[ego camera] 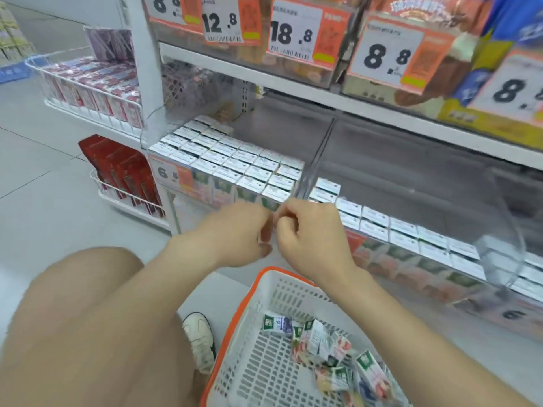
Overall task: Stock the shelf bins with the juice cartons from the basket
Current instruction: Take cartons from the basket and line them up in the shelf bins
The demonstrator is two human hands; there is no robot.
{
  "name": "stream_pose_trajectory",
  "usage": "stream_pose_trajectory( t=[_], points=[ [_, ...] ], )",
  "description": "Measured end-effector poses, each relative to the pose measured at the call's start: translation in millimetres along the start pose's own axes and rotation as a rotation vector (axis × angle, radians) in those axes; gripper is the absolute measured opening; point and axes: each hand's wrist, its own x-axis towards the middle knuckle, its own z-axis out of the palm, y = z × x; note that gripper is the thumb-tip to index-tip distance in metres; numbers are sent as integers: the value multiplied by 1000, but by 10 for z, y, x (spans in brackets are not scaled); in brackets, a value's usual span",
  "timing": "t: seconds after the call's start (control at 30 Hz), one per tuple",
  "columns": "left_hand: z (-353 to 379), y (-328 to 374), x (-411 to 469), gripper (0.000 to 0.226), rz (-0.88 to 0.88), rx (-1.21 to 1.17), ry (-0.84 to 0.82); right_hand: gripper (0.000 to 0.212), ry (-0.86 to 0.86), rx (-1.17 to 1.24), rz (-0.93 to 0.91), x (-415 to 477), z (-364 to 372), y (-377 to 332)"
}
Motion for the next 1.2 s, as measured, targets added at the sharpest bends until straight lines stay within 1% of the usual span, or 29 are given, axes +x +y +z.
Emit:
stream_pose_trajectory(
  t=[0.07,0.13,0.23,0.3,0.4,0.47,0.57,0.6,0.67,0.73,0.77,0.8,0.83,0.9,0.97,1.03,1.07,1.13,1.2],
  points=[
    [272,150,19,17,58,86,-217,25,-155,-46,102,-327,49,248],
    [586,285,80,23,86,130,-391,26,-334,-86,197,-582,185,586],
    [1093,414,242,27,103,178,-557,31,-570,-126,291,-841,402,1111],
    [1456,430,375,31,108,222,-616,32,-698,-152,331,-985,539,1396],
    [2036,363,555,32,95,260,-634,30,-831,-198,403,-1235,776,1802],
    [2362,297,617,34,63,227,-629,19,-898,-263,426,-1456,889,1973],
    [2846,134,616,36,-3,175,-603,11,-1004,-408,431,-1742,1001,2085],
    [3003,66,598,36,-27,171,-591,16,-1011,-445,421,-1807,1052,2120],
    [3298,-72,548,41,-65,191,-558,37,-975,-474,387,-1895,1194,2218],
    [3533,-147,529,54,-89,172,-535,67,-955,-435,409,-1904,1330,2287],
    [3625,-163,538,63,-105,135,-541,77,-959,-382,454,-1904,1389,2316],
    [3684,-163,549,71,-124,92,-550,81,-974,-328,505,-1911,1444,2340],
    [3748,-171,570,77,-148,58,-552,79,-993,-294,535,-1936,1501,2366],
    [3856,-185,616,83,-181,25,-517,70,-978,-325,509,-2013,1607,2407],
    [3927,-165,667,77,-203,17,-465,74,-885,-391,460,-2071,1669,2425],
    [3958,-128,694,63,-225,18,-408,86,-786,-372,465,-2076,1725,2439],
    [3978,-119,695,60,-229,45,-397,91,-744,-352,482,-2062,1757,2455],
    [4038,-126,666,60,-226,145,-408,95,-698,-333,517,-2022,1801,2487],
    [4099,-116,622,58,-225,216,-442,92,-672,-324,533,-2021,1815,2522]
  ],
)
